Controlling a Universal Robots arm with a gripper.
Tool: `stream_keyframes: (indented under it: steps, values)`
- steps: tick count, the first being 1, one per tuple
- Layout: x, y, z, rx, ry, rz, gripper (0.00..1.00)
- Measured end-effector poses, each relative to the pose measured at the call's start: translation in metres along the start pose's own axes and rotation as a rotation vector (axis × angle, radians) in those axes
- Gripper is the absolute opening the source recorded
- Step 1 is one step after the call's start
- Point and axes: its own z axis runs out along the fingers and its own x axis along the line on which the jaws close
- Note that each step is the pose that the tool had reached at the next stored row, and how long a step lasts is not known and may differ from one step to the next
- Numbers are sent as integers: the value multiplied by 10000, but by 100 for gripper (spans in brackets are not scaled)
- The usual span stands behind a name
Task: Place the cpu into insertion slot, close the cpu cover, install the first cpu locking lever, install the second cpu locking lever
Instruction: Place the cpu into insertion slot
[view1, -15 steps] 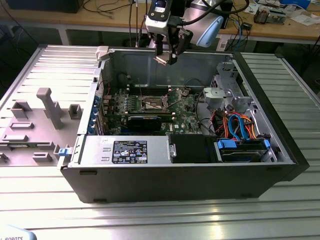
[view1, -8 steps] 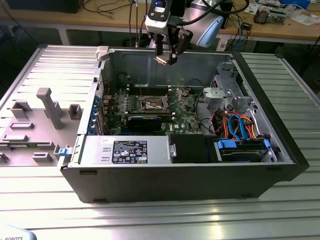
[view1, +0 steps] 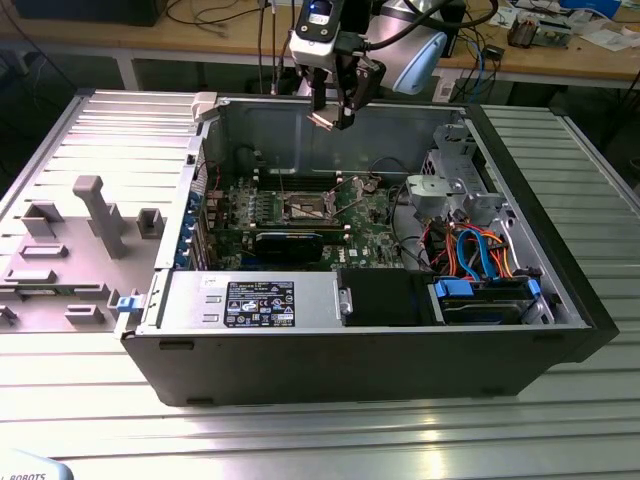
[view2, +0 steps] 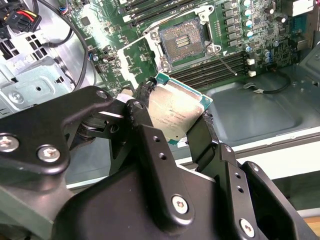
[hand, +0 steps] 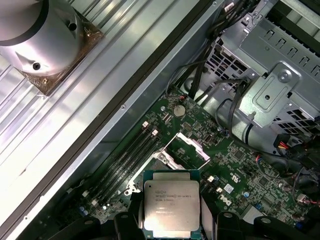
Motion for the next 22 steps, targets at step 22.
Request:
stream_keyframes:
  steps: [22]
  values:
    - [0,-1,3,-6,-31,348,54]
